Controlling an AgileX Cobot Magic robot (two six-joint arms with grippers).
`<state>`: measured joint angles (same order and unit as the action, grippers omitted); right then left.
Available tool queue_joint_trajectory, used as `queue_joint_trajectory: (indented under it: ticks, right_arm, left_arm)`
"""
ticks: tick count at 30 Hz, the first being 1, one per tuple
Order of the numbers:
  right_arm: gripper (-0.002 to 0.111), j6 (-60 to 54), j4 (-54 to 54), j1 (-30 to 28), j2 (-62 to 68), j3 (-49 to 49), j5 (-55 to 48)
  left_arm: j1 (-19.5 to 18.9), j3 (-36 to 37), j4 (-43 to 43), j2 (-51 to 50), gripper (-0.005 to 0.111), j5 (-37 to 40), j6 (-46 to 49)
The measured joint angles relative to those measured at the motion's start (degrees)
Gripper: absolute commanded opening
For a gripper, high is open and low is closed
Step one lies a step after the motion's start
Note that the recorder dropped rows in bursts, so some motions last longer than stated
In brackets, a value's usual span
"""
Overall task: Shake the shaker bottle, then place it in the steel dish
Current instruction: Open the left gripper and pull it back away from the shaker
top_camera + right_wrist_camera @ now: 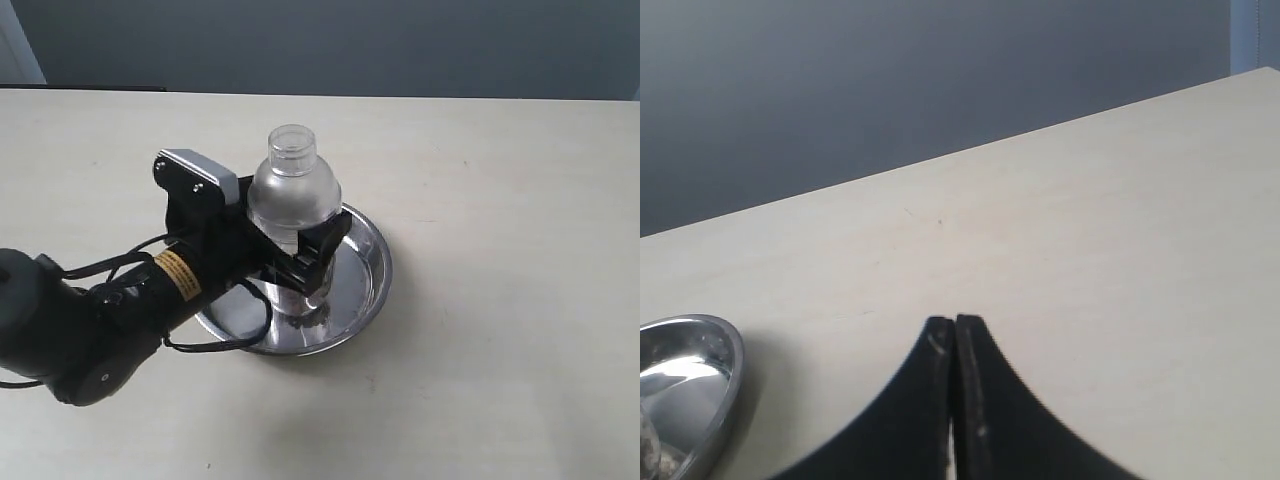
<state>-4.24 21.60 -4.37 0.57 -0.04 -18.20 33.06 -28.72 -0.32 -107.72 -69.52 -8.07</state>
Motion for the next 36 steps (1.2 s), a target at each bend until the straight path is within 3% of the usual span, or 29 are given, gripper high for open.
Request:
queue_joint_trajectory:
  ticks: [5,7,9,12,17,25,31,36]
  right_arm:
    - [-0.001,0.0,0.0,0.0,0.0,0.0,0.0]
    - [-0.001,0.0,0.0,0.0,0.0,0.0,0.0]
    - [-0.001,0.0,0.0,0.0,0.0,0.0,0.0]
    - [-0.001,0.0,0.0,0.0,0.0,0.0,0.0]
    - [-0.001,0.0,0.0,0.0,0.0,0.0,0.0]
    - [-0.001,0.0,0.0,0.0,0.0,0.0,0.0]
    - [-0.001,0.0,0.0,0.0,0.0,0.0,0.0]
    - [-0.001,0.0,0.0,0.0,0.0,0.0,0.0]
  left_arm:
    - [0.0,2.35,-1.62,7.48,0.099,0.14,6.72]
    - [0.0,2.8,-1.78,10.94,0.091,0.14,8.88]
    - [0.0,3.04,-1.42,15.09,0.078,0.14,10.83]
    - [0.0,3.04,0.32,21.85,0.051,2.31,12.11]
    - [0.0,3.13,5.26,30.79,0.0,13.78,12.61]
    - [0.0,3.13,4.0,44.95,0.001,27.89,12.85]
    - [0.0,3.13,-4.89,56.31,0.001,35.68,13.91]
    - [-0.14,3.13,-13.62,63.94,0.001,49.62,23.59]
